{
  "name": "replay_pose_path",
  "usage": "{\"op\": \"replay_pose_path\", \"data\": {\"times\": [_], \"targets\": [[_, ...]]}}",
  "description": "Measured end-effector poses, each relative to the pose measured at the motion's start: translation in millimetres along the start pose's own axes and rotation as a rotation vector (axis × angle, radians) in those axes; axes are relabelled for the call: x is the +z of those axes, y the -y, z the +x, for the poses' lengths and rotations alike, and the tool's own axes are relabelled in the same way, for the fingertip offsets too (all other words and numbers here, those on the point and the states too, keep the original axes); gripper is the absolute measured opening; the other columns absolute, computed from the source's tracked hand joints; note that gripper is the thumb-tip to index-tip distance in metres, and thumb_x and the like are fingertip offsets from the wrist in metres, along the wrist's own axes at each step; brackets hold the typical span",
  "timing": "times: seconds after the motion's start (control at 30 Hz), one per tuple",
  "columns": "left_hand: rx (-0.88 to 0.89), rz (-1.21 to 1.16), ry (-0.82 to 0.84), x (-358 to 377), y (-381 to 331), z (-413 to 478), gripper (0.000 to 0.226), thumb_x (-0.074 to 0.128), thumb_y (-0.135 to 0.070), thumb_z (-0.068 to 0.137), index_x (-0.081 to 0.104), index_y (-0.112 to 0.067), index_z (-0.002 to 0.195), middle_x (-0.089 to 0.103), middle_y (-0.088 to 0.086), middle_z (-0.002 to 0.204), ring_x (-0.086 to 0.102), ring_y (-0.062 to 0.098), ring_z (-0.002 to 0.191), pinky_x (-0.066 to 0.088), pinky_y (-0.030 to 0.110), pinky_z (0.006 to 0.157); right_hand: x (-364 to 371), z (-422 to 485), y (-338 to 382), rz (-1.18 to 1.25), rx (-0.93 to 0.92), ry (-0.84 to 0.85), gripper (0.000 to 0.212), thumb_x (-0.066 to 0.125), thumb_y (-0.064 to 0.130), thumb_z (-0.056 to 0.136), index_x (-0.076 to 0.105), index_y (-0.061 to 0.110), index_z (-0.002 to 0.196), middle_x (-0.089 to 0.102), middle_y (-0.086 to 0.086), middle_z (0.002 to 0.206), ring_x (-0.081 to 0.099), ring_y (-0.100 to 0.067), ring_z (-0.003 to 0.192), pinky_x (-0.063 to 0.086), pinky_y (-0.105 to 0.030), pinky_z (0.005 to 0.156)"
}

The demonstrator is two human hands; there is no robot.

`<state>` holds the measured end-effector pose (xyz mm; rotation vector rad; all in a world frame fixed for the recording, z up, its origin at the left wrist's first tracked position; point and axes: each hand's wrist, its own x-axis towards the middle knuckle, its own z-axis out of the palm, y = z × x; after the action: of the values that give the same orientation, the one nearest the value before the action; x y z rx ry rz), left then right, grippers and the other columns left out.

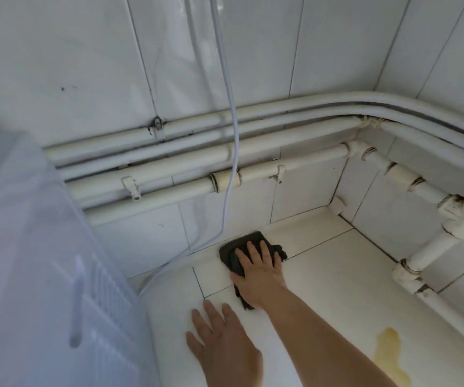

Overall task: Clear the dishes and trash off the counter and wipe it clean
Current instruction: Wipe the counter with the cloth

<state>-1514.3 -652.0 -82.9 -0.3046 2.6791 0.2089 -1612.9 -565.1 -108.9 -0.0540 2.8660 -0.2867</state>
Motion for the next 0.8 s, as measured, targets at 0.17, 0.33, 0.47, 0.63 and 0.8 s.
{"op": "replay_pose_path", "data": {"times": [0.17, 0.33, 0.47, 0.63, 0.8], "targets": [[-0.028, -0.038, -0.035, -0.8, 18.6, -4.5, 0.067, 0.037, -0.026, 0.098, 0.000, -0.015, 0.152, -0.015, 0.014, 0.158, -0.014, 0.038, 0.145, 0.003, 0.046, 0.119, 6.7, -14.2, 12.5, 0.018, -0.210, 0.042, 0.059, 0.030, 0.052, 0.098, 0.009, 0.038, 0.151, -0.008, 0.008, 0.160, -0.020, -0.018, 0.145, -0.014, -0.042, 0.116], [0.007, -0.086, -0.060, 0.9, 20.7, -8.3, 0.064, 0.035, -0.019, 0.098, 0.002, -0.013, 0.153, -0.013, 0.016, 0.158, -0.013, 0.039, 0.145, 0.003, 0.047, 0.119, 11.8, -53.5, -10.3, 0.024, -0.224, 0.047, 0.057, 0.029, 0.051, 0.099, 0.010, 0.039, 0.151, -0.008, 0.010, 0.160, -0.020, -0.014, 0.145, -0.016, -0.040, 0.115], [0.023, -0.112, -0.031, -3.9, 22.3, -9.8, 0.061, 0.035, -0.019, 0.098, 0.007, -0.011, 0.152, -0.009, 0.017, 0.159, -0.009, 0.039, 0.145, 0.005, 0.047, 0.119, 17.8, -98.1, -17.5, -0.009, -0.123, 0.046, 0.059, 0.016, 0.056, 0.097, 0.004, 0.037, 0.152, -0.013, 0.009, 0.160, -0.022, -0.017, 0.144, -0.017, -0.040, 0.114], [0.057, -0.206, -0.082, -17.5, 11.6, -12.0, 0.045, 0.040, -0.019, 0.093, 0.039, -0.013, 0.137, 0.023, 0.013, 0.152, 0.022, 0.034, 0.139, 0.029, 0.046, 0.111, 33.1, -155.2, 2.6, 0.041, -0.110, 0.055, 0.099, -0.024, 0.076, 0.065, -0.004, 0.034, 0.151, -0.014, 0.008, 0.160, -0.028, -0.017, 0.142, -0.021, -0.039, 0.112], [0.154, -0.135, -0.026, -27.4, -8.5, -27.9, 0.044, 0.037, -0.017, 0.093, 0.040, -0.020, 0.137, 0.030, 0.005, 0.148, 0.020, 0.028, 0.140, 0.023, 0.046, 0.110, 40.0, -187.5, 26.8, 0.038, -0.128, 0.105, 0.097, -0.020, 0.056, 0.058, -0.012, 0.028, 0.150, -0.021, 0.005, 0.158, -0.038, -0.015, 0.129, -0.019, -0.044, 0.113]]}}
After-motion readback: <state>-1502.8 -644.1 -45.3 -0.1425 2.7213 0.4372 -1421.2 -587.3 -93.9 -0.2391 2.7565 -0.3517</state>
